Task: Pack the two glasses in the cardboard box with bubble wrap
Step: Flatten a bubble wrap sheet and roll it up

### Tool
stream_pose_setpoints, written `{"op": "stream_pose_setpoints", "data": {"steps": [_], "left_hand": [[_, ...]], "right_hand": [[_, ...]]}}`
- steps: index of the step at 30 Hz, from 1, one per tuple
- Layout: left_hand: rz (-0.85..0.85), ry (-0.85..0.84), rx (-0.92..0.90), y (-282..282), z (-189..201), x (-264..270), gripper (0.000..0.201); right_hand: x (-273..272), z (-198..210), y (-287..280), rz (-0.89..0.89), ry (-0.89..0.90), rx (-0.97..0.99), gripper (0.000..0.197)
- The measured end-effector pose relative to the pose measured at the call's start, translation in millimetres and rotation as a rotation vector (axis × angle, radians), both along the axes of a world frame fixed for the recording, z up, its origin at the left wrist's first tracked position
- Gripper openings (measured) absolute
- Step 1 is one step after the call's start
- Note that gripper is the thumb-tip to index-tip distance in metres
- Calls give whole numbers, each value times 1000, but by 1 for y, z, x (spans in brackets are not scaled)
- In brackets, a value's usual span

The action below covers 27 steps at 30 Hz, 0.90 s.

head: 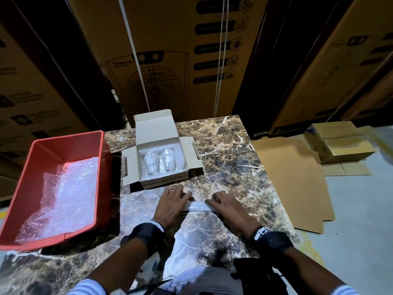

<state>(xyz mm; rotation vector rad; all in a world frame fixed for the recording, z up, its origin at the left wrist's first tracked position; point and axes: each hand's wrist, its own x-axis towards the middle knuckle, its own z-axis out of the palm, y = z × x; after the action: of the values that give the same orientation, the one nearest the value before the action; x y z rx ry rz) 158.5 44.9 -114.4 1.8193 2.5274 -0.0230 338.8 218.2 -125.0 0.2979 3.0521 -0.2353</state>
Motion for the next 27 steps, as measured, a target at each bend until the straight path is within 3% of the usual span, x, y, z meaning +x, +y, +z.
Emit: {"op": "stream_pose_setpoints", "data": {"steps": [4, 10, 15, 18, 24, 27], "left_hand": [[-221, 70, 27, -11, -10, 7, 32], [-203, 48, -23, -41, -17, 4, 55], [-38, -72, -101, -49, -9, 8, 60], [30, -103, -108, -52, -4, 6, 62], [59, -15, -130, -16, 12, 20, 68], [39, 75, -165, -6, 8, 23, 52]], "right_hand": [[8, -11, 4, 119, 6, 50, 65], [33, -17, 8, 116, 1, -30, 87], [53, -22, 14, 48, 10, -148, 57], [57, -22, 24, -18, 105, -159, 42], [42, -8, 29, 16, 104, -78, 24], [32, -4, 27, 24, 113, -12, 17]]}}
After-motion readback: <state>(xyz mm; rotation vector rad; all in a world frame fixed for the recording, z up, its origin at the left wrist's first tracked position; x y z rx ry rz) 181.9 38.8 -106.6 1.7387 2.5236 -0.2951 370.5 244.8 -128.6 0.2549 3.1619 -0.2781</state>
